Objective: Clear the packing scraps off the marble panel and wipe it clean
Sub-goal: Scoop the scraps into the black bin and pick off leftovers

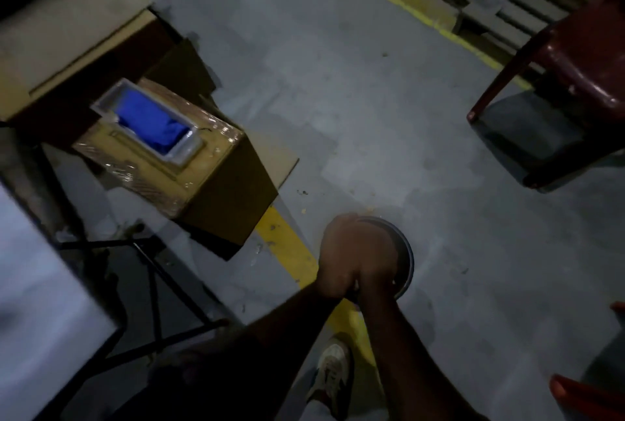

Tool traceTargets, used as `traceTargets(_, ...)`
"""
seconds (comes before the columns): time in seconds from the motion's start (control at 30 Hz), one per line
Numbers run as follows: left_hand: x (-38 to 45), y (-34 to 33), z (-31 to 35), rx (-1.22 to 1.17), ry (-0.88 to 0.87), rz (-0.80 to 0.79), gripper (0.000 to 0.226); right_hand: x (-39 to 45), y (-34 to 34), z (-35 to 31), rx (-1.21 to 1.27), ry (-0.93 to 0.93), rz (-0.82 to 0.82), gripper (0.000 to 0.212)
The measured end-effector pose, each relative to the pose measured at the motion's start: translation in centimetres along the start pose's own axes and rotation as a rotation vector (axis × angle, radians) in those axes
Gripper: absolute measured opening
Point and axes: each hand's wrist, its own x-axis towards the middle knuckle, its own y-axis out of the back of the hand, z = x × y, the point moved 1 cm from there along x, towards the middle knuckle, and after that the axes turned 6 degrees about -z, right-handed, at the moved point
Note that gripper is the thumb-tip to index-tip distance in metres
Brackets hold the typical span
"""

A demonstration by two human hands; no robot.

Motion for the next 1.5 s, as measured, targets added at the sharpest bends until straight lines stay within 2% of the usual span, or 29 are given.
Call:
traceTargets(0.17,-8.2,7.3,7.0,-0.025,-0.102,0.155,0.02,-9.9,-2.5,-6.6,-0.047,0.11,-0.204,0.011)
traceTargets(0.37,-19.6,20.3,11.6,-0.032,-0.174,0.384,0.018,-24.5,-8.7,-12.1,-0.221,0.264,-0.499,0.019)
traceTargets(0.6,-32.3,36.6,9.3,-0.108,-0.22,0.696,0.018,-42.0,-18.8,-10.9,-0.348,0.368,-0.798,0.02)
traceTargets(0.87,-45.9,49.3,1.1,-0.271,-0.209,0.902,0.018,-58.1,-26.0,-3.9,-0.413,0.393,-1.051,0.009)
traceTargets(0.93,-48.3,51.7,-1.1,-0.305,-0.178,0.949,0.016,-60.4,-27.5,-1.8,-0.474,0.409,-1.088,0.009)
traceTargets(1.07,-52.1,55.2,-4.9,-0.415,-0.063,1.027,0.025,-63.3,-29.4,1.3,-0.7,0.492,-1.122,0.043)
traceTargets(1.27,-54.1,58.6,-11.3,-0.459,0.113,1.089,0.017,-63.5,-31.3,5.2,-0.962,0.571,-1.129,0.066)
traceTargets(1.4,-54.0,59.6,-14.5,-0.427,0.273,1.052,0.046,-62.7,-32.9,7.0,-1.112,0.608,-1.132,0.075)
traceTargets(1.5,-52.9,60.8,-15.5,-0.366,0.318,1.008,0.054,-62.2,-34.7,8.5,-1.169,0.662,-1.128,0.076)
